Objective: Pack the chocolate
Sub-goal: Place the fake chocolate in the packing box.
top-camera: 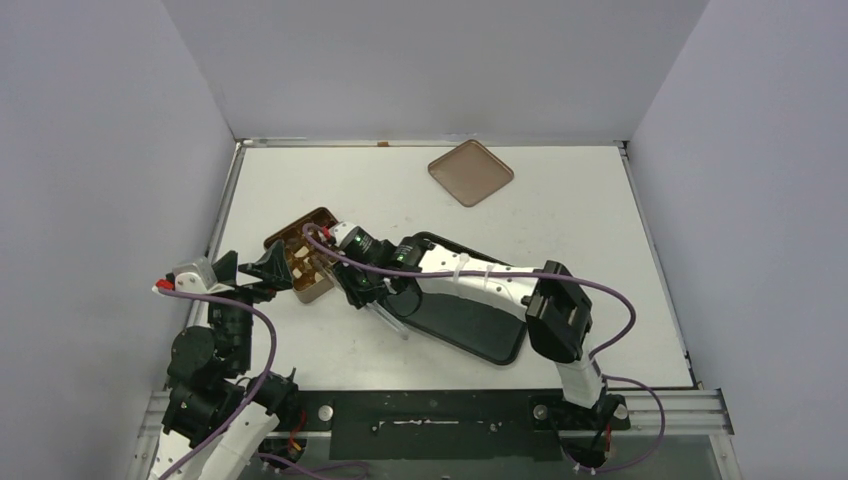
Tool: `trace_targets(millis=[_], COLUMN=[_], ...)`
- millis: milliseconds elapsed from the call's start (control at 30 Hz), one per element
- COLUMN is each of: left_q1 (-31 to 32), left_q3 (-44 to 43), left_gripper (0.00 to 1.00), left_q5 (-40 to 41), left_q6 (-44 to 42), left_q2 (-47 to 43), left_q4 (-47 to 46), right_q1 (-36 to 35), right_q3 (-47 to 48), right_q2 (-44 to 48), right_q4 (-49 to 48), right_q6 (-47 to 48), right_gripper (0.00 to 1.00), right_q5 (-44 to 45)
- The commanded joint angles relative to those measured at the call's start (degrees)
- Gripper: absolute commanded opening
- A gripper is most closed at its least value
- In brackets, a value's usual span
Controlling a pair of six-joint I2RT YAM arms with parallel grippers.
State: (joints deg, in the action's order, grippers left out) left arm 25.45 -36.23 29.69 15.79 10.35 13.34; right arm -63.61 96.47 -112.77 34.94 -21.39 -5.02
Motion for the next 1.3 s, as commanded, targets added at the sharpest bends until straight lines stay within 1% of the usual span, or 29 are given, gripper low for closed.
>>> trace_targets(millis=[0,467,867,1267], left_q1=[-0.05,-0.06,-0.14,-0.14], left_q3=[-1.01,-0.82,-0.78,-0.77], left_gripper=[0.97,0.97,0.97,0.97], left_q5=[0.38,0.29,0.12,0.02], left_q6=[-0.85,-1.03,-0.98,-0.95], left_q2=[-0.35,-0.31,-0.16,-0.19], left_q4=[-0.91,-1.13,-1.13,-1.20], right_q1=[-1.17,-2.62,-2.57,-2.60], right_q3=[4.87,7.03,6.81,6.33], right_q2=[-1.45,-4.51,-4.22,-3.29], right_q4=[-1.20,-2.07,-1.72,-1.63], right_q6=[0.91,0.84,0.83,0.73], right_gripper=[0.14,0.21,0.35,0.36], right_q5=[-1.49,-3.44,-2.72,-2.14])
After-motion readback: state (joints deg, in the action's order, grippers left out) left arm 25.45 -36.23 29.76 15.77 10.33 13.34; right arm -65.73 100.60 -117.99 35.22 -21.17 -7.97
